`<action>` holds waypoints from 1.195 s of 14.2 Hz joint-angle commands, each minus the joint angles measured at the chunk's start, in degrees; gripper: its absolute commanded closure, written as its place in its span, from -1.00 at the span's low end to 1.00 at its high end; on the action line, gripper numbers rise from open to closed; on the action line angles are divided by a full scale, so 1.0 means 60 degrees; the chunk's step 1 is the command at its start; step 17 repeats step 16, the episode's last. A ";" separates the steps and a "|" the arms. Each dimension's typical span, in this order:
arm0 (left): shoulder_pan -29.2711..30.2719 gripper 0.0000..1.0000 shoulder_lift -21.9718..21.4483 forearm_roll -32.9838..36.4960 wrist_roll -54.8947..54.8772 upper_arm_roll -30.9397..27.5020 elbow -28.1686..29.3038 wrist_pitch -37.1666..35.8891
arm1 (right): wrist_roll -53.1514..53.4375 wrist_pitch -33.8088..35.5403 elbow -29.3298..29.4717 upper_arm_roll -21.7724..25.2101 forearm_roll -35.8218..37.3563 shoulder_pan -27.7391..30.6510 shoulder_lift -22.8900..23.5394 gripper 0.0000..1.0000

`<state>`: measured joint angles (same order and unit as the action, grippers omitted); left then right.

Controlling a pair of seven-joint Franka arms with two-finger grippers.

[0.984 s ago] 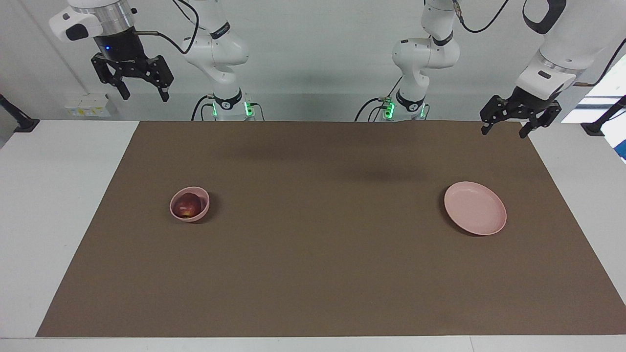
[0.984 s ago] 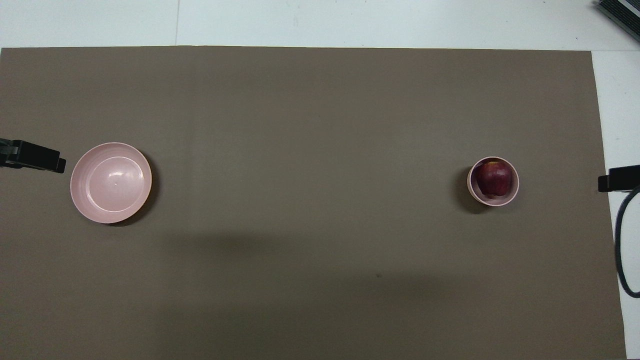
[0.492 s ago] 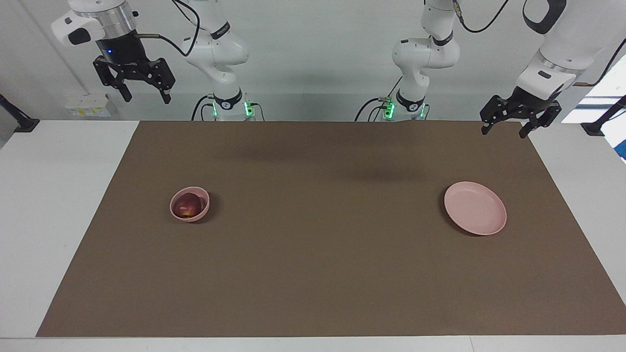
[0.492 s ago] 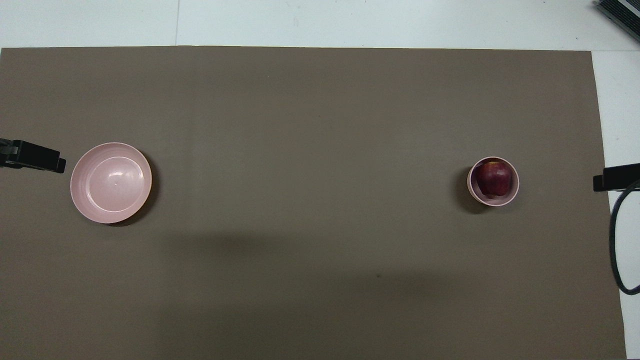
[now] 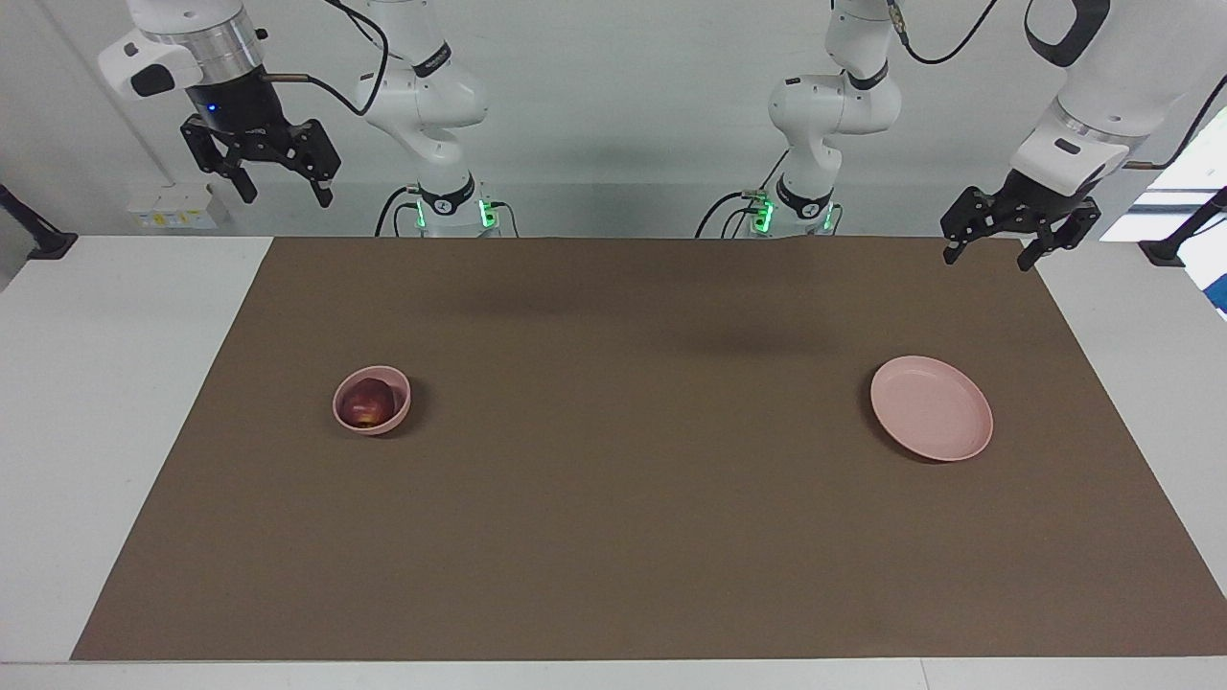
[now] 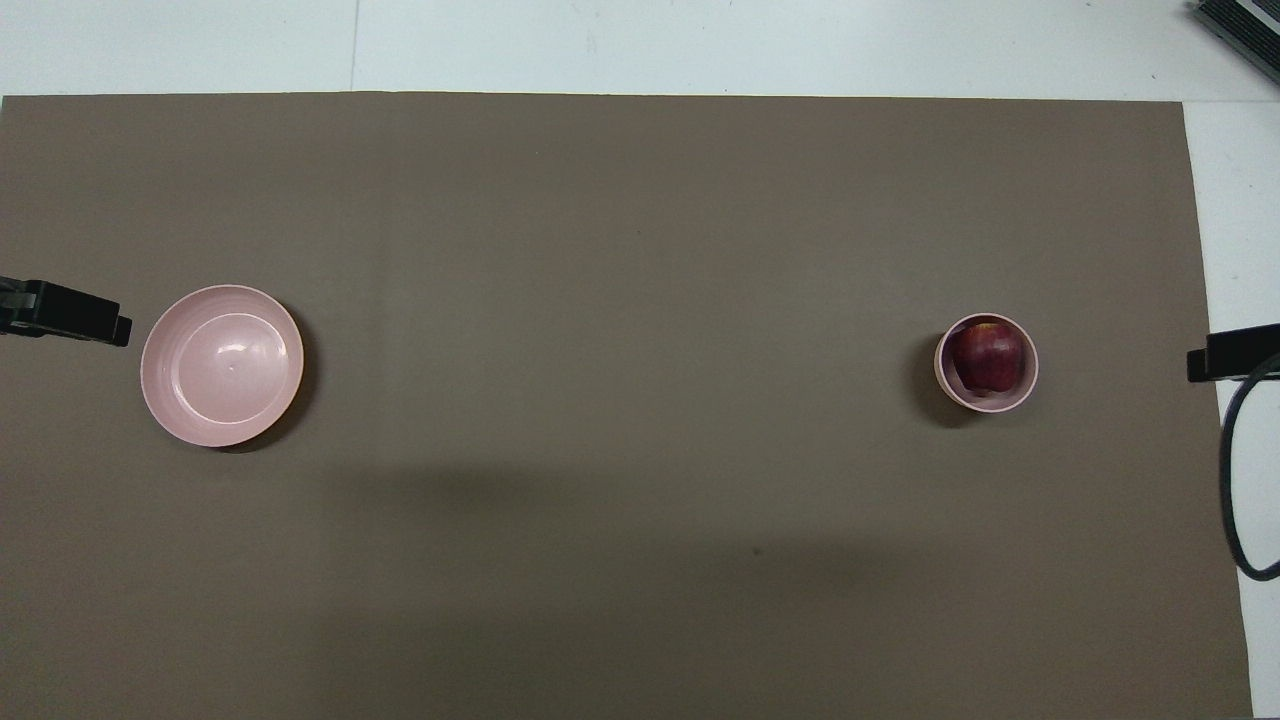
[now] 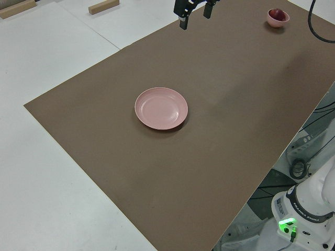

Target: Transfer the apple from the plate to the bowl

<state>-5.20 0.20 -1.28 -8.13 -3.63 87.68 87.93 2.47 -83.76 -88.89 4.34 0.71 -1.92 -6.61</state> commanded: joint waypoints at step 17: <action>-0.0202 -1.00 -0.0003 0.0170 -0.0052 -0.0040 -0.0156 -0.0269 | -0.0192 0.0087 -0.0229 0.0052 0.0175 -0.0061 -0.0187 -1.00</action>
